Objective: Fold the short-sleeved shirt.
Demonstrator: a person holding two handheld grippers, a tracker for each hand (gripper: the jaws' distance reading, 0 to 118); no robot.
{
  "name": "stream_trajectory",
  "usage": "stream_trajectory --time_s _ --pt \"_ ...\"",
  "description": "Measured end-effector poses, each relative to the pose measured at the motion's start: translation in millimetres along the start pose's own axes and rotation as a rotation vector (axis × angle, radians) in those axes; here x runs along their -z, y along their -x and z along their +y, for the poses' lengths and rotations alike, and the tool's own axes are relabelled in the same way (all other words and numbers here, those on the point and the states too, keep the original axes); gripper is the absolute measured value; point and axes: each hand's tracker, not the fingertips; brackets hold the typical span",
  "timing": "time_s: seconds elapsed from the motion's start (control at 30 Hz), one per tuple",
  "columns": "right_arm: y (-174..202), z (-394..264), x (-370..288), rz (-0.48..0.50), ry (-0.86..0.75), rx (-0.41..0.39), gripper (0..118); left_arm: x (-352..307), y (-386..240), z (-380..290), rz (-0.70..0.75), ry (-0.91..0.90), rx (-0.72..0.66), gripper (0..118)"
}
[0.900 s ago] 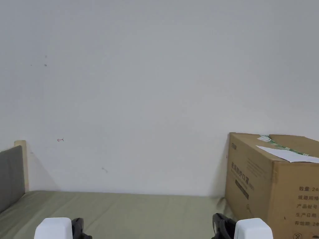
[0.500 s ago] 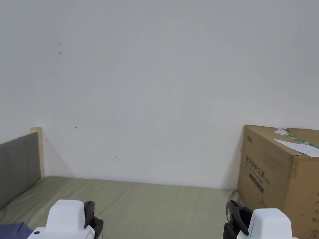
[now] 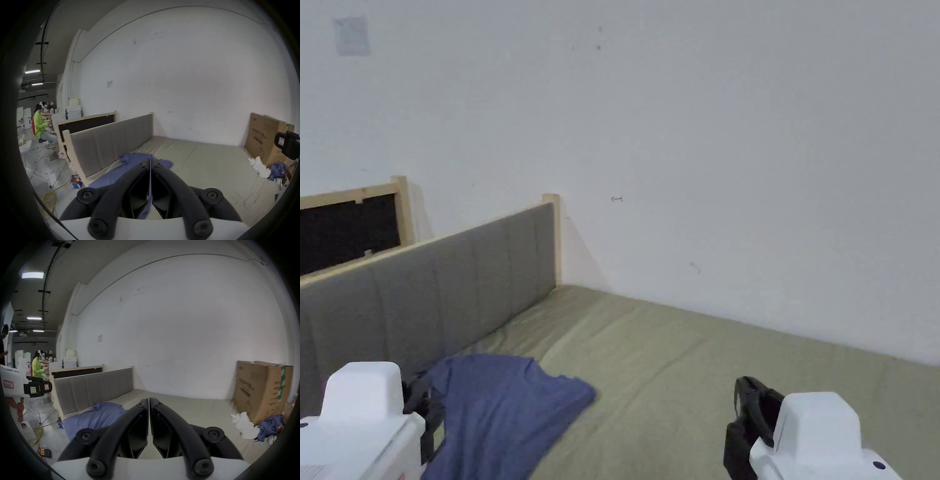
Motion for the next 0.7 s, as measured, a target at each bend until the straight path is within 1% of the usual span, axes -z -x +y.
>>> stream_trajectory --time_s 0.1,0.2,0.27,0.3,0.37,0.4,0.43,0.47,0.5,0.53,0.57,0.63,0.67,0.7 --pt "21 -12 33 0.065 0.033 -0.002 1 26 16 -6 0.016 0.047 -0.018 3" --pt "32 -21 60 0.111 0.06 -0.005 1 62 19 -8 -0.019 0.156 -0.003 3" --pt "38 -26 76 0.115 0.062 -0.024 1 89 15 -6 -0.029 0.174 0.009 3" --pt "36 -28 84 0.115 0.063 -0.033 1 108 12 -5 -0.042 0.221 0.031 5" --pt "34 -32 97 0.118 0.067 -0.035 1 145 5 -4 -0.085 0.243 0.034 6" --pt "32 -34 103 0.12 0.071 -0.028 1 165 1 -6 -0.107 0.268 0.035 9" --pt "26 -36 108 0.119 0.074 -0.021 1 191 -4 -10 -0.145 0.332 0.053 15" --pt "23 -39 112 0.118 0.078 -0.017 1 216 -9 -16 -0.177 0.379 0.057 24" --pt "21 -43 117 0.114 0.086 -0.018 1 244 -14 -25 -0.199 0.448 0.076 41" --pt "17 -47 120 0.111 0.093 -0.019 1 266 -21 -36 -0.215 0.497 0.08 53" --pt "12 -51 121 0.109 0.1 -0.021 1 291 -25 -47 -0.214 0.552 0.079 61" --pt "2 -61 125 0.109 0.141 -0.035 1 345 -32 -75 -0.224 0.664 0.077 65" --pt "-2 -66 126 0.11 0.153 -0.04 1 362 -35 -86 -0.236 0.724 0.08 69" --pt "-8 -72 122 0.107 0.161 -0.045 1 385 -38 -102 -0.267 0.797 0.075 78"
